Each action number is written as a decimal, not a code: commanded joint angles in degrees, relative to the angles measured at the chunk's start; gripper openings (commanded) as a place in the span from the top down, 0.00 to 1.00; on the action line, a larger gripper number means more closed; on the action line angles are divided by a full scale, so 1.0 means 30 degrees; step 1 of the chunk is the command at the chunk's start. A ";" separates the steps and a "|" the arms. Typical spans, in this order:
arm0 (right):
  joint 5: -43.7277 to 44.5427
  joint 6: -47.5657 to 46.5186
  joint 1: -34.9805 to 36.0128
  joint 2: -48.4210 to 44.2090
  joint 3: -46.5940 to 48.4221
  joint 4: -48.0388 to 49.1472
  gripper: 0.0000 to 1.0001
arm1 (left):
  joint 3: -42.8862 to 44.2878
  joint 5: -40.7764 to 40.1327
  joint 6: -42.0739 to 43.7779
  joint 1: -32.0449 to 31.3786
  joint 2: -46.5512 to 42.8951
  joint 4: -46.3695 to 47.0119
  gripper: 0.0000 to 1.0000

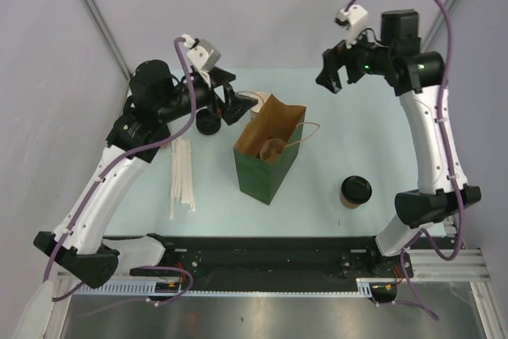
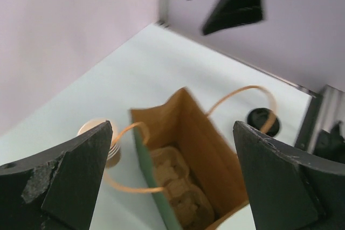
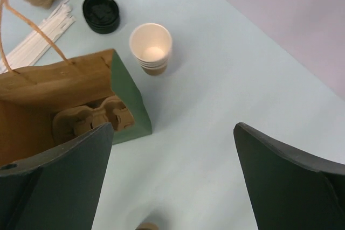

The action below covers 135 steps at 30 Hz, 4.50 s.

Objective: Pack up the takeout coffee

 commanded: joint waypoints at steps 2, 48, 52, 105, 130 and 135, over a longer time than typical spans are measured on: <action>-0.0799 0.3568 -0.3013 -0.3082 -0.2493 0.0389 0.00 | 0.2725 0.0840 0.3977 -0.4261 0.0810 -0.1903 0.00; -0.3643 0.8994 -1.4531 -0.8828 -0.8973 -0.0606 0.00 | 1.2047 -0.3499 0.2461 -1.2889 1.7805 -0.3783 0.01; -0.3672 0.8877 -1.4531 -0.8798 -0.9061 -0.0636 0.00 | 1.2721 -0.4582 0.2138 -1.2860 1.8626 -0.3782 0.01; -0.4374 0.9081 -1.4560 -0.8740 -0.8944 -0.0343 0.00 | 1.2195 -0.6225 0.2489 -1.3827 2.0766 -0.3635 0.01; -0.4345 0.9081 -1.4560 -0.8681 -0.9061 -0.0255 0.00 | 1.2049 -0.6050 0.2489 -1.3798 2.1264 -0.3664 0.00; -0.4375 0.9053 -1.4561 -0.8681 -0.9091 -0.0254 0.00 | 1.2049 -0.5699 0.2430 -1.3827 2.0594 -0.3607 0.11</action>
